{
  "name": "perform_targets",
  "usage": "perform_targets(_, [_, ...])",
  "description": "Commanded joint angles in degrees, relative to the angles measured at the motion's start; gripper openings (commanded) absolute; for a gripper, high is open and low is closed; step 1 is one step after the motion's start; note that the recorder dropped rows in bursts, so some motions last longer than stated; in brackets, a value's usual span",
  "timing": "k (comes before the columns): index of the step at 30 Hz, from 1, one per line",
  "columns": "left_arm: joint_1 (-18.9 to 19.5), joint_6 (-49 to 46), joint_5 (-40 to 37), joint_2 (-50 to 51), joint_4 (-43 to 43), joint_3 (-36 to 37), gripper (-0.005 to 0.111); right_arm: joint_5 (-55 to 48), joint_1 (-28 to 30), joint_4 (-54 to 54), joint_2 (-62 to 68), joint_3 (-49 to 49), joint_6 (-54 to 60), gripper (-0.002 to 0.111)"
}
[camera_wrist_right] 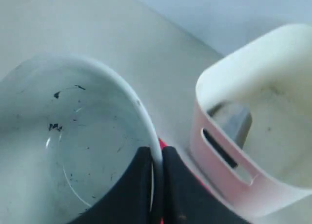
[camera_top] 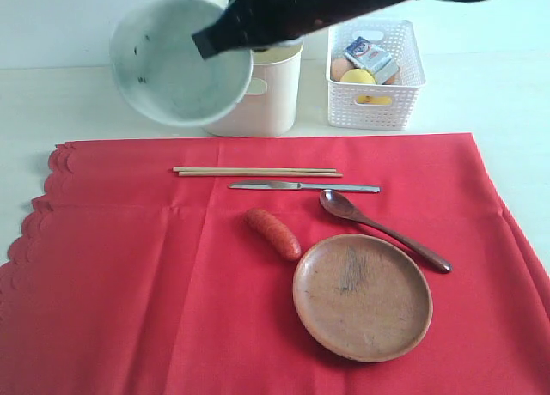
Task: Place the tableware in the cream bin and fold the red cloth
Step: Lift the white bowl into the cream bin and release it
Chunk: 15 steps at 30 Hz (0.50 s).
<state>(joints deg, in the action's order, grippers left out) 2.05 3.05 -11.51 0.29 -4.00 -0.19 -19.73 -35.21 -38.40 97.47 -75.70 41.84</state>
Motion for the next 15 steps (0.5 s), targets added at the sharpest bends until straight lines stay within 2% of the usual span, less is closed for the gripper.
perform_targets(1, [0.1, -0.3, 0.1, -0.3, -0.2, 0.2, 0.000, 3.0, 0.1, 1.9, -0.6, -4.7, 0.1, 0.000])
perform_targets(8, [0.1, -0.3, 0.1, -0.3, -0.2, 0.2, 0.000, 3.6, 1.1, 3.9, 2.5, -11.1, 0.1, 0.000])
perform_targets(15, [0.1, -0.3, 0.1, -0.3, -0.2, 0.2, 0.000, 2.3, 5.4, 3.8, 8.4, -16.6, -4.9, 0.000])
